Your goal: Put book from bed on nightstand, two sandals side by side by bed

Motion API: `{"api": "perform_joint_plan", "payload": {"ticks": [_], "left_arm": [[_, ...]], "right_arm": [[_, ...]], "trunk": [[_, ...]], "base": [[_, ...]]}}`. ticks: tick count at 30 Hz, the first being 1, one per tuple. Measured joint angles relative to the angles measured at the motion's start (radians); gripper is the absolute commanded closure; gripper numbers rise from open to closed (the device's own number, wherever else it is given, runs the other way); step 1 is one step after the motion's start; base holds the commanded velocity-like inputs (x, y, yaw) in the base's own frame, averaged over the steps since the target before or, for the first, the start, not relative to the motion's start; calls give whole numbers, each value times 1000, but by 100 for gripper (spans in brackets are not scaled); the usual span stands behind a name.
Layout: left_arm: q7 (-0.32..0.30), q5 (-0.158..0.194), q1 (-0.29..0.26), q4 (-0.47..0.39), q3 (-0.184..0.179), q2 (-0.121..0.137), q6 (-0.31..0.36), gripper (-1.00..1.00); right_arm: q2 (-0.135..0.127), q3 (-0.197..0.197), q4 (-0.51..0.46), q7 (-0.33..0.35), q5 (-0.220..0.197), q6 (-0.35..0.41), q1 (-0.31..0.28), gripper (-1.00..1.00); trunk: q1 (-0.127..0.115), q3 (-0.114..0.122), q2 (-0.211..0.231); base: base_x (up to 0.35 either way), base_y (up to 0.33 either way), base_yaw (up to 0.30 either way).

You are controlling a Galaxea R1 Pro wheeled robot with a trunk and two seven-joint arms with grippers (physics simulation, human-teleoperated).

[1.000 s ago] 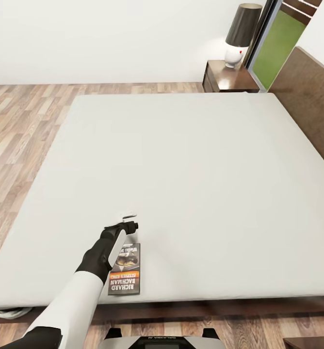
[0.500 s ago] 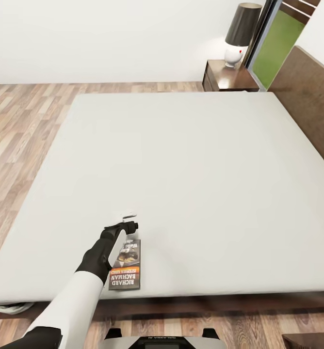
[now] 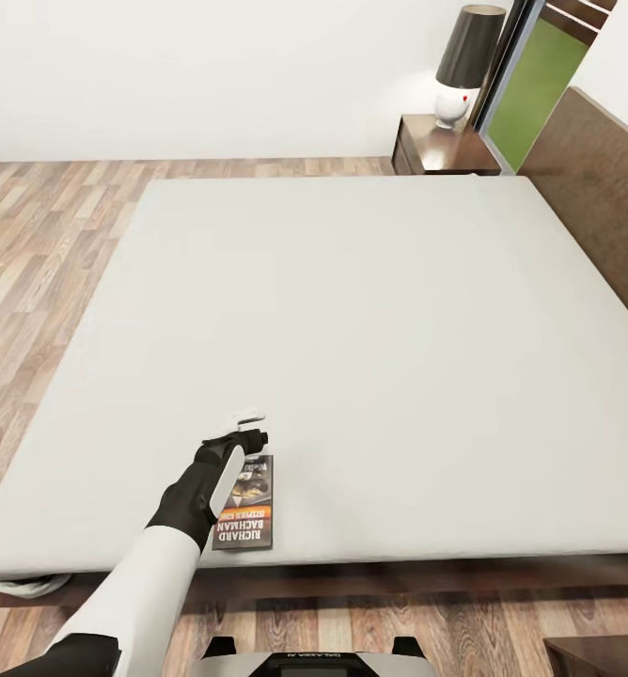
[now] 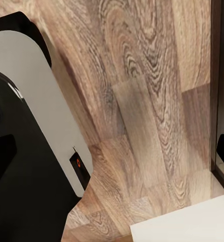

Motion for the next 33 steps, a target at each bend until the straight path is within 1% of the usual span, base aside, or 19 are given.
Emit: {"api": "perform_joint_plan", "payload": {"ticks": [12, 22, 26, 33], "left_arm": [[0, 0, 0, 0, 0, 0, -1, -100], [0, 0, 0, 0, 0, 0, -1, -100], [0, 0, 0, 0, -1, 0, -1, -100], [0, 0, 0, 0, -1, 0, -1, -100]], "right_arm": [[0, 0, 0, 0, 0, 0, 0, -100], [0, 0, 0, 0, 0, 0, 0, -100], [0, 0, 0, 0, 0, 0, 0, -100], [0, 0, 0, 0, 0, 0, 0, -100]], "trunk": [[0, 0, 0], [38, -31, -70], [38, -31, -70], [65, -53, -119]], "base": [[0, 0, 0], [0, 0, 0], [0, 0, 0], [0, 0, 0]]}}
